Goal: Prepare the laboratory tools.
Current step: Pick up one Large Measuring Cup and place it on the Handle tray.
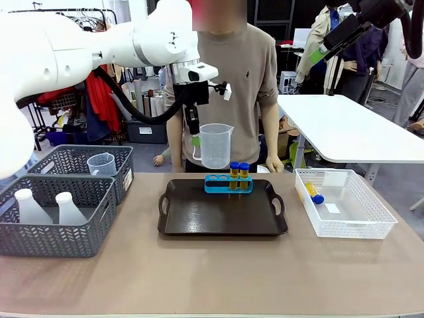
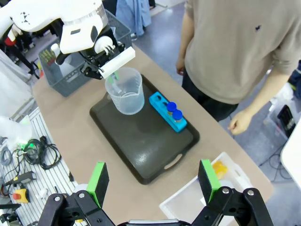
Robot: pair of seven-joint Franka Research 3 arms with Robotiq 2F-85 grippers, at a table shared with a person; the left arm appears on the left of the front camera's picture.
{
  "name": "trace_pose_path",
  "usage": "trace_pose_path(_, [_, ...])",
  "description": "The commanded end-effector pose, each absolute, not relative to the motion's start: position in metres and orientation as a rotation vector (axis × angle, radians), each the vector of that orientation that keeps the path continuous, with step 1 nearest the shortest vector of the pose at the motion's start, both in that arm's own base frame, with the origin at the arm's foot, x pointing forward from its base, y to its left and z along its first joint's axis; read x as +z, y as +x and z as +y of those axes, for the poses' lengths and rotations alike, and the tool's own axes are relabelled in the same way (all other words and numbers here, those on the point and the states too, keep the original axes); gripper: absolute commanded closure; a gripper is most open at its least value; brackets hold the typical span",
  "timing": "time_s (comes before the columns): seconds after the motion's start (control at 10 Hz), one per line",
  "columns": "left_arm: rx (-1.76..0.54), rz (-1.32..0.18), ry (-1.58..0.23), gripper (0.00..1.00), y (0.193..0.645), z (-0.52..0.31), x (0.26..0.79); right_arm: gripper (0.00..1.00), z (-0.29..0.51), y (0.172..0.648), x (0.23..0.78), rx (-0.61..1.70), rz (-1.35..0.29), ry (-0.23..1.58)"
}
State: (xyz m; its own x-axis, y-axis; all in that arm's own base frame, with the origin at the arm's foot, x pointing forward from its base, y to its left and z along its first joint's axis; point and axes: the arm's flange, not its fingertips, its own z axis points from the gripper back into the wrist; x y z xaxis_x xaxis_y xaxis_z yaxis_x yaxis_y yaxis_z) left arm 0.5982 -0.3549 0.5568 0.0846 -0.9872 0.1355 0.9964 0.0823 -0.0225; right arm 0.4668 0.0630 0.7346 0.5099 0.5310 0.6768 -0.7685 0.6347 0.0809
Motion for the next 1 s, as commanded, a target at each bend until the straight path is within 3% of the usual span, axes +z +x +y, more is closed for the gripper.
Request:
trace_pose_path(0.0, [-1.57, -0.092, -0.064, 1.0, 0.594, -0.369, 0.517, 0.0, 0.062, 0.466, 0.736, 0.808, -0.663, 0.399])
trace_pose_path(0.6, [-1.75, -0.028, -0.042, 1.0, 0.592, -0.442, 0.408, 0.0, 0.062, 0.466, 0.736, 0.808, -0.663, 0.399])
trace_pose_path(0.9, [-1.779, -0.066, -0.048, 1.0, 0.591, -0.456, 0.392, 0.0, 0.062, 0.466, 0.736, 0.808, -0.663, 0.399])
